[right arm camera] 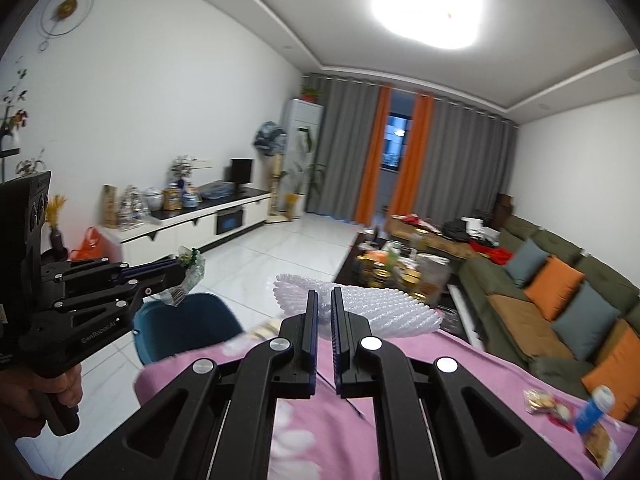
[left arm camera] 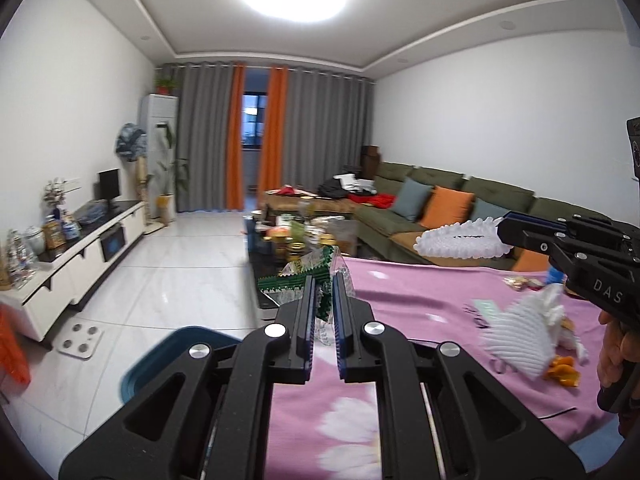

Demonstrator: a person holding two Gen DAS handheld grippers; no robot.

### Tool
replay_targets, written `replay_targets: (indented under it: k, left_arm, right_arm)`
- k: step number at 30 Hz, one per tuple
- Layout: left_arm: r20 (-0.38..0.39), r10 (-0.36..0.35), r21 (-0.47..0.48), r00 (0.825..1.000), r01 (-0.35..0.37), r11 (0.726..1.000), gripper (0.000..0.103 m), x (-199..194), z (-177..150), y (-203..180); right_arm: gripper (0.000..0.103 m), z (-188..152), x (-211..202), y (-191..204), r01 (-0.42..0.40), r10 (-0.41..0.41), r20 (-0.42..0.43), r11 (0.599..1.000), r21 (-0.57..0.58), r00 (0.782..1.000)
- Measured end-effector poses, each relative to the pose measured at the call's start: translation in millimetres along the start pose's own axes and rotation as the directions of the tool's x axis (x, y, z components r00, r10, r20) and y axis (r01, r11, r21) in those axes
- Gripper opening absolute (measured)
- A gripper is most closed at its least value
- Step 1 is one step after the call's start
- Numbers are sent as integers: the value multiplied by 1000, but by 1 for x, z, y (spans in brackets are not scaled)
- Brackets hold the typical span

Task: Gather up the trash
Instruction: 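Carry the wrapper and foam net over the teal bin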

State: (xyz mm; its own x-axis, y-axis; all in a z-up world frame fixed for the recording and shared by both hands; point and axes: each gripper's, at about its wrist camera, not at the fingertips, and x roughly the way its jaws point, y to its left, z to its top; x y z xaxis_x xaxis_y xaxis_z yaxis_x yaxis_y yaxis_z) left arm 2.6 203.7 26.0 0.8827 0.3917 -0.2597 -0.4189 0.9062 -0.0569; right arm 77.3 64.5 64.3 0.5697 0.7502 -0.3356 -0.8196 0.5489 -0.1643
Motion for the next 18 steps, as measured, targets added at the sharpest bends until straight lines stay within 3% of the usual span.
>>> replay_targets:
  k: [9,18]
  left_arm:
    - [-17,128,-33,992,-128,991,9,-10,-2,65]
    - [-89,223,-54,971,-228,972,9,1,-20,120]
  right_arm:
    - [5,19,49,44,-179,179,-23,984,-2,984]
    - [5,25,120,82,-364,372,-113,928,83,921]
